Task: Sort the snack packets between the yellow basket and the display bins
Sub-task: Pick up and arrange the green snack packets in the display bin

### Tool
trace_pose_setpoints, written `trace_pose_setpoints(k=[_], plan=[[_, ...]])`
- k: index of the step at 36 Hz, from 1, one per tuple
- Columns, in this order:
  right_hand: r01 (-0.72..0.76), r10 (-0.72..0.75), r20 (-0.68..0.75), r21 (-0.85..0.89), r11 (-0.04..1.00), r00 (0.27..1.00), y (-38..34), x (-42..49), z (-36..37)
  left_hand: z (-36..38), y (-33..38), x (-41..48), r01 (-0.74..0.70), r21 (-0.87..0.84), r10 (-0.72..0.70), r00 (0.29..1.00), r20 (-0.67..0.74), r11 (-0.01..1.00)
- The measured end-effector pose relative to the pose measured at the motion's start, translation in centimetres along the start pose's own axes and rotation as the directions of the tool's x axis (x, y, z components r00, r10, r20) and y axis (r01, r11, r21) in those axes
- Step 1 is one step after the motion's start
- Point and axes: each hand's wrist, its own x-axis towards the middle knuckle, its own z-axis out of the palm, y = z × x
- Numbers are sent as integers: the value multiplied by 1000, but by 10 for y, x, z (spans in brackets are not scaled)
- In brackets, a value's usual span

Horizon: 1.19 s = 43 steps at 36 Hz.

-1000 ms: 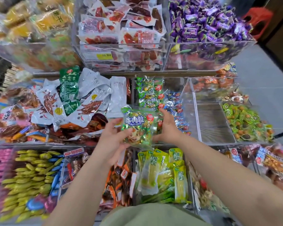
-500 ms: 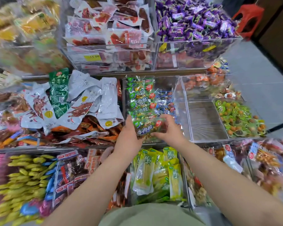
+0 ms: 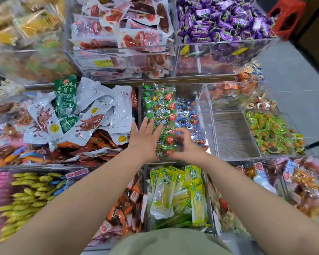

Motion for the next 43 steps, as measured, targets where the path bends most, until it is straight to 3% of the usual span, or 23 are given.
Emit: trace_pose_setpoints(k=[3, 4, 7, 13, 18, 27, 33, 38, 41, 43], plan=[[-99, 139, -92, 349, 932, 986, -4, 9, -10, 0, -8, 5, -10, -7, 10, 1000, 28, 1000], [-121, 186, -134, 387, 914, 973, -5, 12, -13, 0, -9, 6, -14, -7, 15, 999, 35, 1000], [-186, 247, -249, 245, 951, 936, -8, 22, -20, -1, -8, 3, -33, 13, 33, 999, 35, 999], [-260, 256, -251, 16, 965, 934, -16, 40, -18, -12, 4, -1, -27, -11, 27, 999, -19, 1000], [-272, 323, -302, 200, 941, 897, -25, 51, -20, -14, 14, 4, -155, -51, 153, 988, -36, 987], [-229, 217, -214, -34, 973, 953, -31, 50, -26, -7, 13, 10, -173, -209, 180, 984, 15, 963], [-23, 9, -418, -28, 999, 908, -35, 58, -18, -8, 9, 18, -128, -162, 133, 991, 21, 979], [12, 15, -401, 65, 998, 916, -35, 65, -23, -16, -3, 33, -141, -38, 136, 985, -103, 989], [-17, 17, -547, 5, 1000, 837, -32, 70, -26, -20, -7, 43, -169, -23, 168, 984, -54, 985], [-87, 116, -559, 79, 993, 821, -34, 73, -30, -19, -6, 47, -167, -20, 167, 986, -20, 986]])
